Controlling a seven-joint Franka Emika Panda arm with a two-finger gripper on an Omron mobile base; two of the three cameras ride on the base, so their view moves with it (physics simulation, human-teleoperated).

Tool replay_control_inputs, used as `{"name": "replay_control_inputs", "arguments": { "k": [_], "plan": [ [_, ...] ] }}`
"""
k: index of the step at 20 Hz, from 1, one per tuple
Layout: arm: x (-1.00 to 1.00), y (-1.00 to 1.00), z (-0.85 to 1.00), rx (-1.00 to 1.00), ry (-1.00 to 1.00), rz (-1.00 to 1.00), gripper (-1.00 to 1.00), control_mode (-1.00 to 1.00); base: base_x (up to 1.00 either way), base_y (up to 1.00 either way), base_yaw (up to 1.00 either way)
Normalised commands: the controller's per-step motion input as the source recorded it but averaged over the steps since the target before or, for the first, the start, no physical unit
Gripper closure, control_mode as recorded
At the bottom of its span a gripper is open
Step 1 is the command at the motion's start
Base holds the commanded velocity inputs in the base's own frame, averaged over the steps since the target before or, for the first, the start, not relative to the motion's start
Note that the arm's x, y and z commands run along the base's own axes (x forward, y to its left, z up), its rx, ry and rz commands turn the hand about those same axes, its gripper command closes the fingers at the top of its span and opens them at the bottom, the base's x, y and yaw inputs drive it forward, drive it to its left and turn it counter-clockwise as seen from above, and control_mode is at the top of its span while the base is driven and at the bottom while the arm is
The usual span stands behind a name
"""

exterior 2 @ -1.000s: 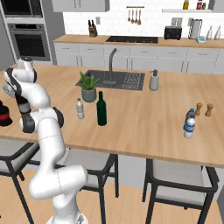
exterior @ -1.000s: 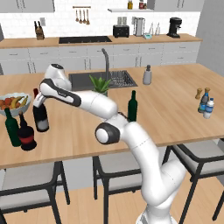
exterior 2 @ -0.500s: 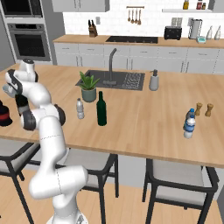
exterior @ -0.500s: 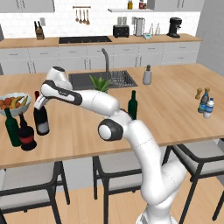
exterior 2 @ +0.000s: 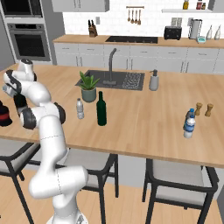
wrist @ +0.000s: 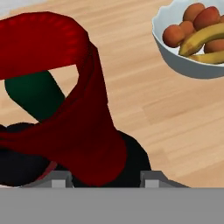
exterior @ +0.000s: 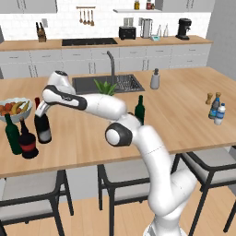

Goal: Move the plastic bottles in the middle to the plastics group, and the glass bottles in the middle to the glass group.

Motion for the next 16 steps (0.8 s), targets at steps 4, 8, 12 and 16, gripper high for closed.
{"name": "replay_control_inputs", "arguments": {
  "k": [4, 8, 12, 16],
  "plan": [
    [-0.31, 0.00, 0.00, 0.00, -0.01, 0.01, 1.00, -1.00, 0.00, 0.00, 0.00],
    [-0.15, 0.00, 0.00, 0.02, -0.04, 0.00, 1.00, -1.00, 0.00, 0.00, 0.00],
    [0.00, 0.00, -0.03, 0.03, -0.03, 0.00, 1.00, -1.00, 0.00, 0.00, 0.00],
    [0.00, 0.00, 0.00, 0.00, 0.00, 0.00, -1.00, -1.00, 0.00, 0.00, 0.00]
  ]
}}
